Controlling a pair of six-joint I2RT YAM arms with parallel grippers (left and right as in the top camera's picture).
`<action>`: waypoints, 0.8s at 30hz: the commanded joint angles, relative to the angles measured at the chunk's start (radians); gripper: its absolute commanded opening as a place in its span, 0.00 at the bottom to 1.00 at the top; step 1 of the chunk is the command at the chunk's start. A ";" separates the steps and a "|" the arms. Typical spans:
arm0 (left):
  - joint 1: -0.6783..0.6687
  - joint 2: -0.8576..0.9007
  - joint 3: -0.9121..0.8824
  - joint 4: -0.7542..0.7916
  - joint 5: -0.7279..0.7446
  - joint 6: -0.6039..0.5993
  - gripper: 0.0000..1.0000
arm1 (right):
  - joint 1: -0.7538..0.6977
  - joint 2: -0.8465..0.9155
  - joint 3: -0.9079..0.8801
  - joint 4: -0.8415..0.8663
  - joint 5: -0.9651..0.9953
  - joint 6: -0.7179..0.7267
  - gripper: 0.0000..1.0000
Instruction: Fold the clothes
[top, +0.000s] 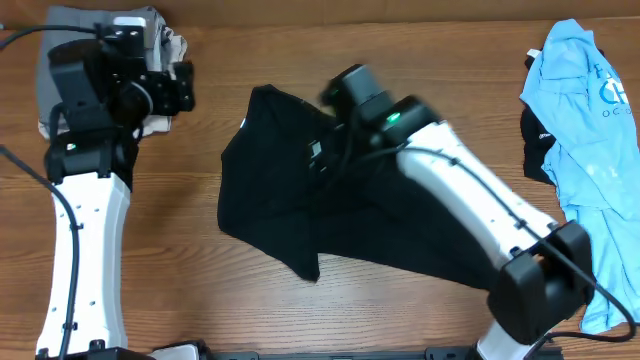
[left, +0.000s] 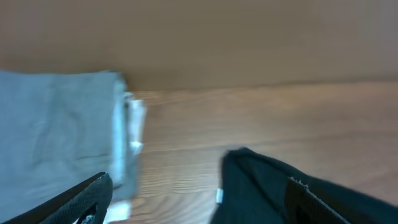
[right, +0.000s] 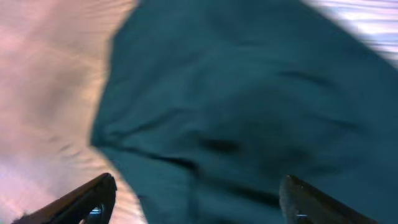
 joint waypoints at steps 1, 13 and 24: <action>-0.091 0.036 0.021 -0.011 0.073 0.077 0.91 | -0.118 -0.034 0.014 -0.023 -0.042 -0.004 0.88; -0.180 0.158 0.021 -0.088 0.010 0.064 0.89 | -0.187 0.030 -0.185 0.073 -0.038 -0.014 0.79; -0.180 0.164 0.021 -0.116 -0.058 0.064 0.93 | -0.184 0.041 -0.418 0.423 0.006 -0.003 0.69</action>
